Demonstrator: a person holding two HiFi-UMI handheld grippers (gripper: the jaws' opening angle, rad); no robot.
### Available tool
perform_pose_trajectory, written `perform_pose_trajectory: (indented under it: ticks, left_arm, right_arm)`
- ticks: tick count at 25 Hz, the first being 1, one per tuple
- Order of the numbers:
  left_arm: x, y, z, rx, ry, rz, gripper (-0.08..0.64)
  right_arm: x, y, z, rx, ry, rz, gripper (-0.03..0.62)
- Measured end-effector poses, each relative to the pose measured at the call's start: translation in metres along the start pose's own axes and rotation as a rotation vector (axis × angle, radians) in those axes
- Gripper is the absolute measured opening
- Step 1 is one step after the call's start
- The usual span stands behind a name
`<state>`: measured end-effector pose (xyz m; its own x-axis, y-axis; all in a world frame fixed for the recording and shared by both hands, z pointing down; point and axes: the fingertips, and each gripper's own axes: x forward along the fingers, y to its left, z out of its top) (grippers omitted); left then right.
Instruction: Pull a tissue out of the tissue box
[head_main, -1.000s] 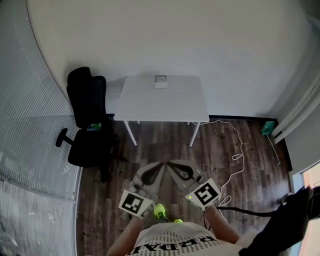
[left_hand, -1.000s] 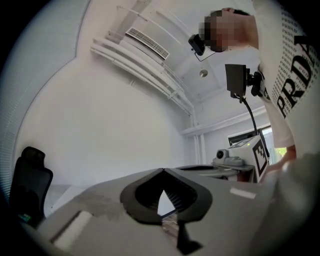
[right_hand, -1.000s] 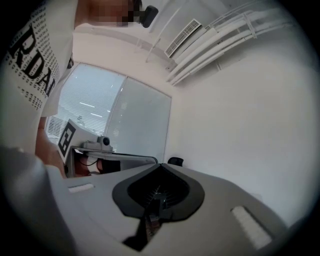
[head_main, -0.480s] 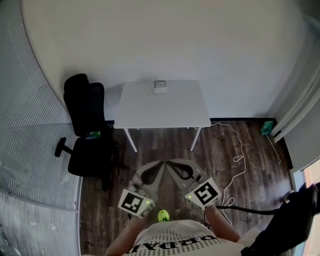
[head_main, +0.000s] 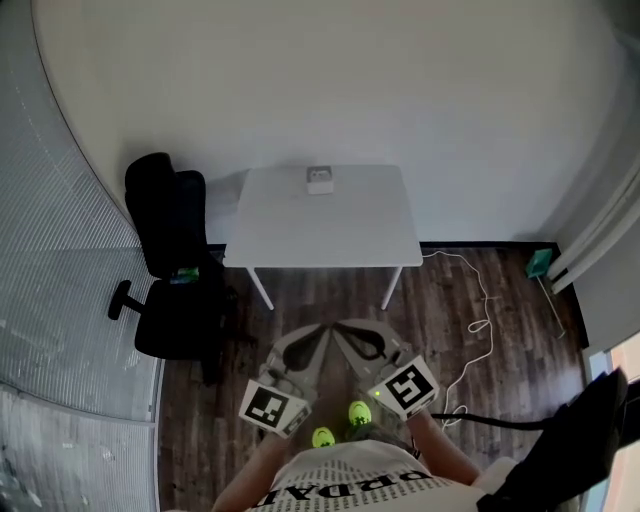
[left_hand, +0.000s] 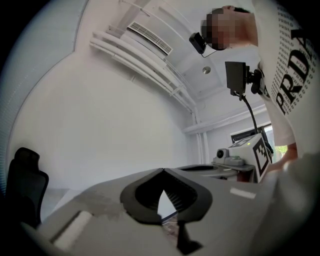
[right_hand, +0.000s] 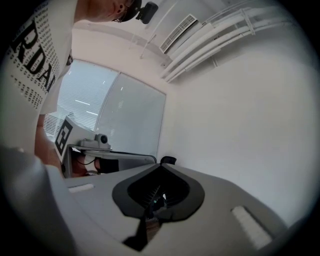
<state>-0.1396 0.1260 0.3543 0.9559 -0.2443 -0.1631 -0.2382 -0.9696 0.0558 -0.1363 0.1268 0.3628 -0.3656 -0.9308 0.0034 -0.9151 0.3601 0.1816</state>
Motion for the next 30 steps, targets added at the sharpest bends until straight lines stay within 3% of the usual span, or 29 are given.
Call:
perform_pose_trajectory:
  ticks: [21, 30]
  left_arm:
    - [0.131, 0.027, -0.022, 0.032, 0.020, 0.097, -0.009]
    - [0.153, 0.036, -0.032, 0.022, 0.031, 0.133, -0.009]
  right_arm:
    - [0.008, -0.132, -0.028, 0.044, -0.034, 0.088, 0.006]
    - [0.015, -0.157, -0.036, 0.067, -0.044, 0.117, 0.006]
